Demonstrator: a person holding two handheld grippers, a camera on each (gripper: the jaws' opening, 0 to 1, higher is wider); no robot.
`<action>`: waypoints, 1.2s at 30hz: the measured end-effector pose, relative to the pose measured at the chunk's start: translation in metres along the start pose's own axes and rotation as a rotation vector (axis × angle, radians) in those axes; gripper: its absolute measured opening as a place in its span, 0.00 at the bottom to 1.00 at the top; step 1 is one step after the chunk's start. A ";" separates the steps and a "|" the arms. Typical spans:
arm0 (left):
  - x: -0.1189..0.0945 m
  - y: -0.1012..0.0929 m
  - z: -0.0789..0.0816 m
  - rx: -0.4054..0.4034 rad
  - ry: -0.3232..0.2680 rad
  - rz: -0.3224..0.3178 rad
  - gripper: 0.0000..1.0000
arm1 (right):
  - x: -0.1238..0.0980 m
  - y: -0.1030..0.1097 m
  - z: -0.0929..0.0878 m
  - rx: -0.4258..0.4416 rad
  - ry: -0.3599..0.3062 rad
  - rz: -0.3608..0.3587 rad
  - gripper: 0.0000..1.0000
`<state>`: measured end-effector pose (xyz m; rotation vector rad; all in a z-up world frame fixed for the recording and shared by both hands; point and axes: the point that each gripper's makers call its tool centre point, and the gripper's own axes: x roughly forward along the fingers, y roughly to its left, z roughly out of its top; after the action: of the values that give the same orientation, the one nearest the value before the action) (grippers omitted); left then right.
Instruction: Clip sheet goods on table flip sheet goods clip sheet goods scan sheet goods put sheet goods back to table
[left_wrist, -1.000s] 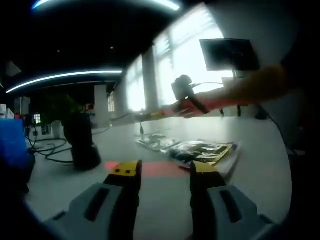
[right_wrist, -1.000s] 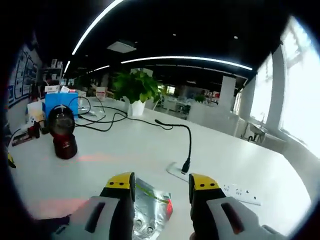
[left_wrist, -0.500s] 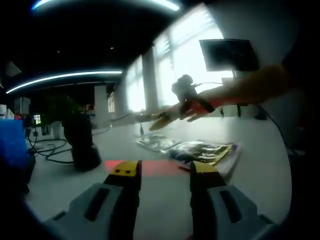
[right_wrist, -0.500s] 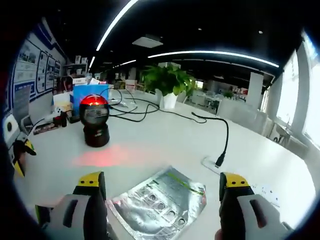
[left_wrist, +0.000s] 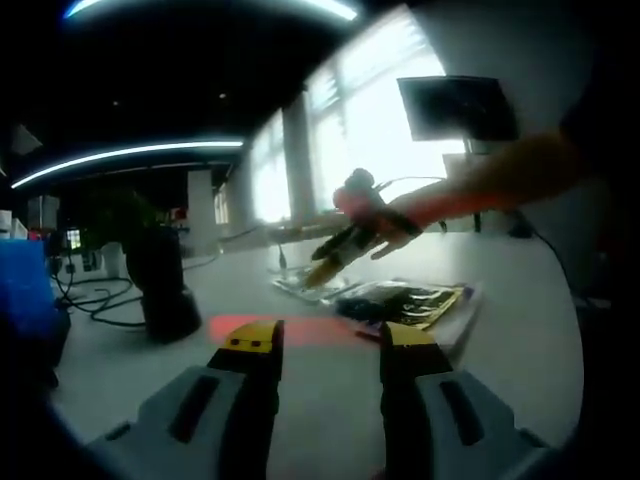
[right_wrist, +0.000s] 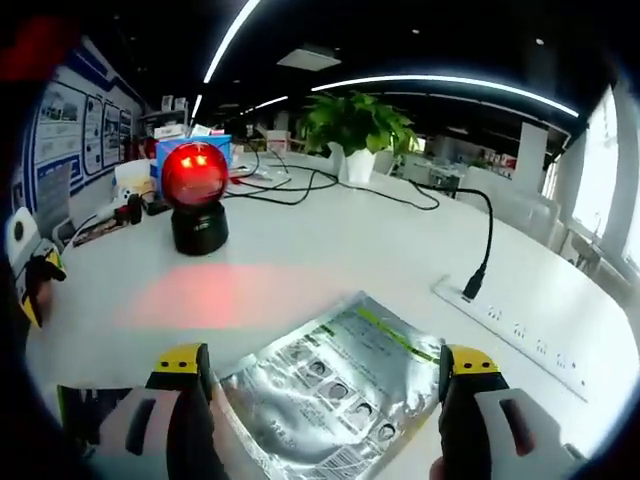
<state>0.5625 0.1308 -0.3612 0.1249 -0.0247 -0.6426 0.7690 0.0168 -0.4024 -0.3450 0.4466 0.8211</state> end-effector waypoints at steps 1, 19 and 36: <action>0.000 0.000 0.000 -0.001 0.000 -0.001 0.32 | 0.000 -0.001 -0.001 0.003 0.002 -0.001 0.89; 0.001 -0.003 -0.001 0.004 0.009 -0.004 0.32 | 0.006 -0.003 -0.021 0.109 0.047 0.015 0.89; 0.001 -0.001 -0.001 -0.001 0.004 -0.005 0.32 | 0.038 -0.060 -0.013 0.150 0.034 -0.065 0.89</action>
<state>0.5624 0.1296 -0.3626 0.1253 -0.0198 -0.6472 0.8340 -0.0041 -0.4255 -0.2336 0.5233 0.7144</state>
